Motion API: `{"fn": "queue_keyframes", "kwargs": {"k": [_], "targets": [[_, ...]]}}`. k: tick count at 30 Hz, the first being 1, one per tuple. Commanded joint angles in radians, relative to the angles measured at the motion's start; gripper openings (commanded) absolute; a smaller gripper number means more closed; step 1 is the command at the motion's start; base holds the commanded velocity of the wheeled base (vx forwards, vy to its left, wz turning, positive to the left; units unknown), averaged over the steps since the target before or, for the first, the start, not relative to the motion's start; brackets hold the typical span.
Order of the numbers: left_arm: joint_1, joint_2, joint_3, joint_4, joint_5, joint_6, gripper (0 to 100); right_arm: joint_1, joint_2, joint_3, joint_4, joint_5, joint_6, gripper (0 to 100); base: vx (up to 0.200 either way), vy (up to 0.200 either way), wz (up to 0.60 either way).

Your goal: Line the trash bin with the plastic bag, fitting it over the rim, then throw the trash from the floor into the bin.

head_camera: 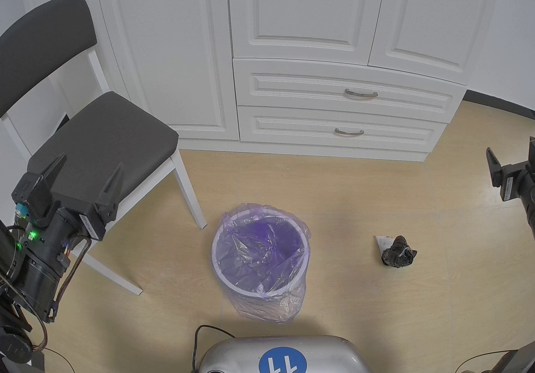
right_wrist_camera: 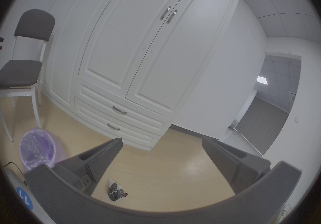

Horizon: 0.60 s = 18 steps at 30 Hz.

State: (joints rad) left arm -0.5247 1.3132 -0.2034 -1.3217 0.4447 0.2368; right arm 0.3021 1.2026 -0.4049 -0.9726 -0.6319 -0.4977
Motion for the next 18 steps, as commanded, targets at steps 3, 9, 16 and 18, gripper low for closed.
{"fn": "queue_keyframes", "kwargs": {"k": [3,9,16,18], "targets": [[0.115,-0.043,-0.034,0.012,0.005,0.036,100,-0.023,-0.126,0.009,0.058,-0.012,-0.065,100,0.000,0.000,0.00],[0.209,-0.034,-0.050,0.030,0.014,0.082,100,-0.150,0.045,-0.109,0.255,-0.011,0.071,100,0.000,0.000,0.00],[0.253,-0.069,-0.062,0.096,0.012,0.055,100,-0.207,0.301,-0.381,0.630,0.069,0.372,100,0.000,0.000,0.00],[0.255,-0.083,-0.068,0.136,0.011,0.050,100,-0.239,0.338,-0.454,0.752,0.238,0.461,100,0.000,0.000,0.00]]}}
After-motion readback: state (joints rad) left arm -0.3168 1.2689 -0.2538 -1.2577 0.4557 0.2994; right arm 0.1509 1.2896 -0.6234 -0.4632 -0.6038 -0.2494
